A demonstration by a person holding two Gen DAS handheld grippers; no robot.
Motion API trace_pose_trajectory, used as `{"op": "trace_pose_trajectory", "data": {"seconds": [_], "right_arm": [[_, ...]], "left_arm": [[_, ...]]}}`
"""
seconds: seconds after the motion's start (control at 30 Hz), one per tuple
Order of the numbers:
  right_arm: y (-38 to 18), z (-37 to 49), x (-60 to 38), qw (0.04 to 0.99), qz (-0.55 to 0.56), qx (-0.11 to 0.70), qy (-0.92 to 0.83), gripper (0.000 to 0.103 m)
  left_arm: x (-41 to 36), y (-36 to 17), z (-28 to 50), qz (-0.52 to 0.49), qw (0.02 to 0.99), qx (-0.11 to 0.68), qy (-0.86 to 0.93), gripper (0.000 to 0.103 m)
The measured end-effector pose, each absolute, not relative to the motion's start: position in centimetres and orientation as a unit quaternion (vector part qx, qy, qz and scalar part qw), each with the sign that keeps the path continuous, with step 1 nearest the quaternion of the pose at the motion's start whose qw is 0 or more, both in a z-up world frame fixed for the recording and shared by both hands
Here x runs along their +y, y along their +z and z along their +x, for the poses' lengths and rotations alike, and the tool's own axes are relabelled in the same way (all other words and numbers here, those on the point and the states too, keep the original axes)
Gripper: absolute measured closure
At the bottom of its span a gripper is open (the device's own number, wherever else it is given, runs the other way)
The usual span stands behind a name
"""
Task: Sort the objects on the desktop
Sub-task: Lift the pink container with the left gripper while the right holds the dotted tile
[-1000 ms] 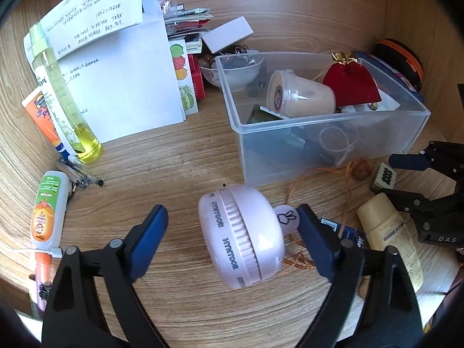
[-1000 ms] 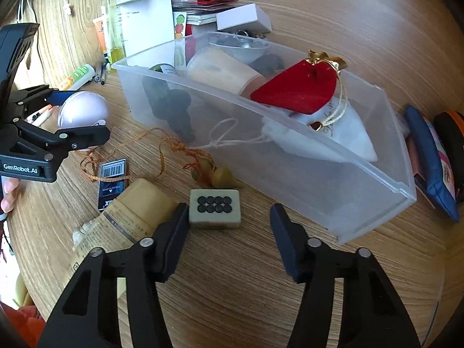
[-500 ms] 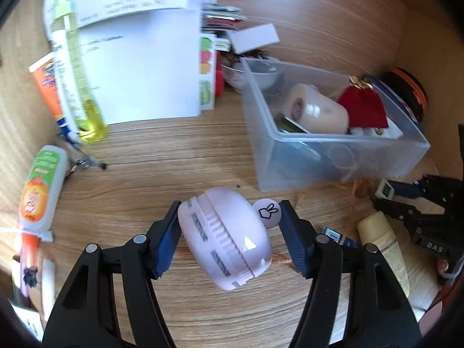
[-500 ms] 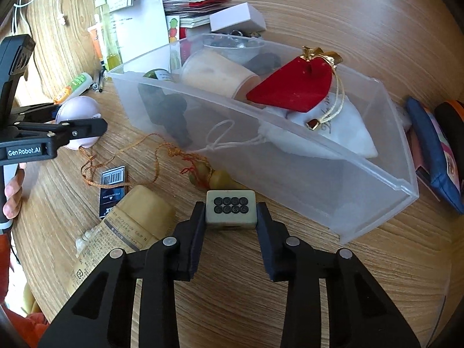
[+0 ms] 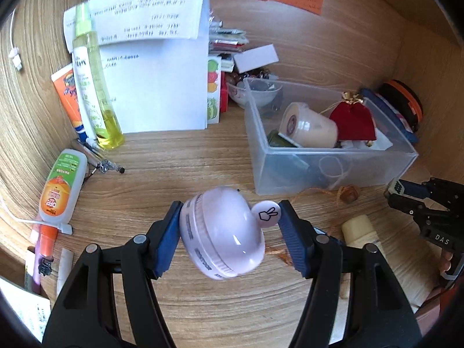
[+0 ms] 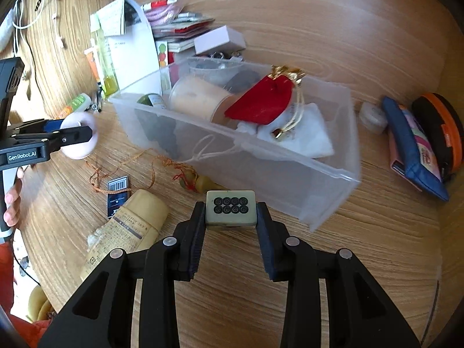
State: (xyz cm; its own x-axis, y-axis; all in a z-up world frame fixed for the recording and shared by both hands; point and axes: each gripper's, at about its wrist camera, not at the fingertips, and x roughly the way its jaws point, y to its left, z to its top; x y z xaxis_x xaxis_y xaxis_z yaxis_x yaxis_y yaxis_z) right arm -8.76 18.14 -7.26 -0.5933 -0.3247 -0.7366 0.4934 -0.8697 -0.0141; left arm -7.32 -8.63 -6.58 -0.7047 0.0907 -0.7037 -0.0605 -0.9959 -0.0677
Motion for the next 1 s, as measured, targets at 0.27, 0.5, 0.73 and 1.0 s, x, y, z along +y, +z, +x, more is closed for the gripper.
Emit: {"op": "trace_pose_trajectory", "data": {"seconds": [0.27,0.5,0.73,1.0], "right_arm": [[-5.9,-7.2,19.5,0.228,0.367,0.098,-0.897,0.072],[-5.3,-7.0,20.2,0.23,0.358,0.088,-0.901,0.072],[-5.9,-7.3,20.3,0.235,0.365,0.085,-0.897,0.072],[-6.4,-7.2,20.4,0.241,0.368,0.083,-0.894,0.072]], "left_arm": [[-7.2,-3.4,-5.8,-0.34,0.047,-0.007,0.939,0.039],[-6.7,-2.6,-5.7,-0.339,0.053,0.0,0.939,0.038],[-6.6,-6.5,-7.9,-0.403,0.07,-0.011,0.913,0.027],[-3.1,-9.7,-10.8,-0.436,0.069,0.049,0.896,0.024]]}}
